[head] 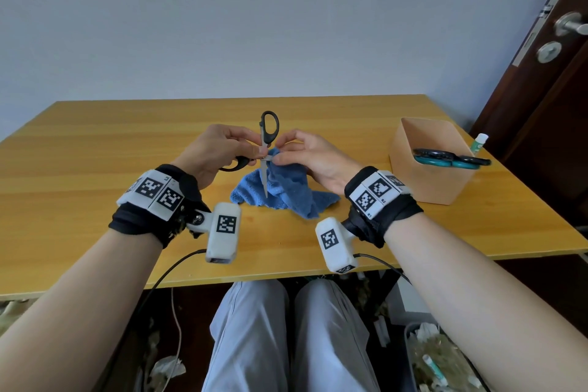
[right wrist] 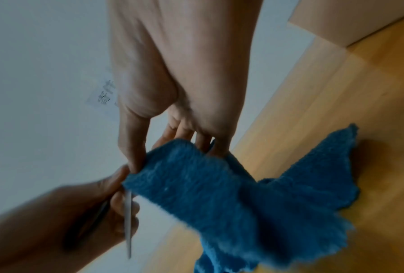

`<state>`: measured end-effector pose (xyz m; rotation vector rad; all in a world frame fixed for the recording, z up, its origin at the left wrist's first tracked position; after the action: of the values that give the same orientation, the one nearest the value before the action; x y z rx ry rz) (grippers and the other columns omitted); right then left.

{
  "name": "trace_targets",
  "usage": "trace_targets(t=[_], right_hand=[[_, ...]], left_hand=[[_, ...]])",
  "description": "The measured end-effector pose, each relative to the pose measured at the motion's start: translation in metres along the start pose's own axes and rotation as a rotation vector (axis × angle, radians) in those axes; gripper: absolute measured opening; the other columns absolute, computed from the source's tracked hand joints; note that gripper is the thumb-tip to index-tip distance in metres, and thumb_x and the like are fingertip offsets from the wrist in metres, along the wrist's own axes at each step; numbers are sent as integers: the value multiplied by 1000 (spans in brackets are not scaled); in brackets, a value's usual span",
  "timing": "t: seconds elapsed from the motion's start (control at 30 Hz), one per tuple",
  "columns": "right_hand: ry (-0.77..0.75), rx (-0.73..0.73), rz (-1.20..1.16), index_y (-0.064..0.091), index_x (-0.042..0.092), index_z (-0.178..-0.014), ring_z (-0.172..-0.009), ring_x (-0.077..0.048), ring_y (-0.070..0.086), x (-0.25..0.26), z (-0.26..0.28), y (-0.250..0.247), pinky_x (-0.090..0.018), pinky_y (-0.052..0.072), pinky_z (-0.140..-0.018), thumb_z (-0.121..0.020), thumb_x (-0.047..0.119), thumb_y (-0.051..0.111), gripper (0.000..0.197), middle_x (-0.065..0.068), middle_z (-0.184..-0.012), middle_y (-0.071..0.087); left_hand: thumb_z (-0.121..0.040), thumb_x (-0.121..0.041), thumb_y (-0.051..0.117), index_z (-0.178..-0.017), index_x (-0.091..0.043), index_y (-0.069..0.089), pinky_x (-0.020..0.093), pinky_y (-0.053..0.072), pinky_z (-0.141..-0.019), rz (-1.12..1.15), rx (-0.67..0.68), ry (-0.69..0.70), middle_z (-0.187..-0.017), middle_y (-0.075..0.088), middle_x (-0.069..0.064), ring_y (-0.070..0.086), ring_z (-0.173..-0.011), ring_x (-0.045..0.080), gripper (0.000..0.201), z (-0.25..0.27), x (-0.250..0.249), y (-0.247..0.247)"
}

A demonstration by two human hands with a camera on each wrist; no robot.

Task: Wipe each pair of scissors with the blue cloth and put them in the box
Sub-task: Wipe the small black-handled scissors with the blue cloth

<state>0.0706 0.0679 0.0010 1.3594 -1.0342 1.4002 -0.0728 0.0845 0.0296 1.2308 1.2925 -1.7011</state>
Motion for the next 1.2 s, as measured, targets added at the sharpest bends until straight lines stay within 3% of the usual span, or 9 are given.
trace_targets(t=[0.07, 0.2, 0.37, 0.5, 0.63, 0.77, 0.97, 1.07, 1.2], right_hand=[[-5, -40, 36, 59, 14, -97, -88, -24, 66, -1, -3, 2, -38, 54, -86, -82, -2, 73, 26, -8, -91, 71], [13, -87, 29, 60, 15, -93, -78, -22, 60, -4, -3, 0, -30, 49, -66, -85, -5, 62, 22, -12, -92, 67], [19, -41, -10, 60, 15, -95, -88, -25, 66, -6, -3, 4, -37, 52, -83, -82, 0, 74, 24, -14, -97, 68], [39, 17, -114, 58, 14, -107, -80, -20, 68, -6, -1, 3, -30, 55, -71, -84, 0, 73, 31, -6, -84, 71], [31, 19, -48, 60, 15, -107, -83, -20, 64, -8, -1, -2, -29, 52, -75, -83, -1, 73, 31, -6, -86, 67], [10, -210, -83, 63, 17, -96, -82, -17, 61, -10, 1, -32, -24, 50, -67, -86, 4, 72, 18, -2, -88, 67], [-106, -445, -261, 69, 15, -91, -92, -22, 65, -5, 7, -63, -41, 55, -85, -87, 6, 68, 10, -7, -99, 70], [-116, -366, -260, 72, 14, -95, -89, -17, 64, 5, 4, -48, -33, 54, -77, -93, 11, 58, 14, 0, -91, 71], [-111, -92, -5, 63, 12, -109, -82, -15, 64, 10, -1, -9, -21, 49, -65, -89, -8, 57, 29, -2, -93, 75]], left_hand=[[-85, -9, 77, -102, -5, 75, 23, 43, -75, -12, 2, 4, -59, 65, -7, 59, -69, 14, 18, 0, -1, 1], [-85, -8, 76, -103, -4, 74, 18, 43, -69, -27, -21, 11, -61, 66, -5, 61, -67, 13, 18, -1, 0, -3], [-85, -8, 76, -96, -8, 75, 21, 46, -71, 9, 16, 0, -60, 66, -7, 59, -69, 14, 12, 3, 1, 5], [-84, -9, 77, -99, -8, 76, 20, 46, -70, 33, 38, -4, -63, 66, -6, 59, -70, 14, 15, 2, 0, 4], [-83, -10, 79, -92, -12, 75, 22, 44, -75, 11, 20, -2, -60, 65, -6, 59, -68, 14, 10, 1, 2, 1], [-83, -9, 78, -100, -3, 75, 12, 47, -62, -10, -17, -4, -63, 68, -7, 59, -62, 10, 19, 0, 7, -9], [-84, -11, 78, -103, -3, 76, 18, 46, -69, -20, -60, -28, -74, 72, -4, 61, -67, 10, 21, -2, 18, -23], [-84, -10, 78, -103, -3, 75, 16, 45, -67, -23, -59, -29, -69, 71, -7, 61, -66, 10, 20, -3, 17, -22], [-83, -12, 79, -104, -6, 75, 16, 46, -66, -25, -51, -19, -69, 70, -5, 62, -65, 9, 22, -4, 13, -18]])
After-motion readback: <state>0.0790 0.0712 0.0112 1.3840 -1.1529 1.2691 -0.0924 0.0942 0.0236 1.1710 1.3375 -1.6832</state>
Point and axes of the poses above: each hand's wrist, its own z-axis away from the middle knuckle, its own y-axis out of the palm, x = y × z, the point moved 10 cm from there along -z, towards the middle knuckle
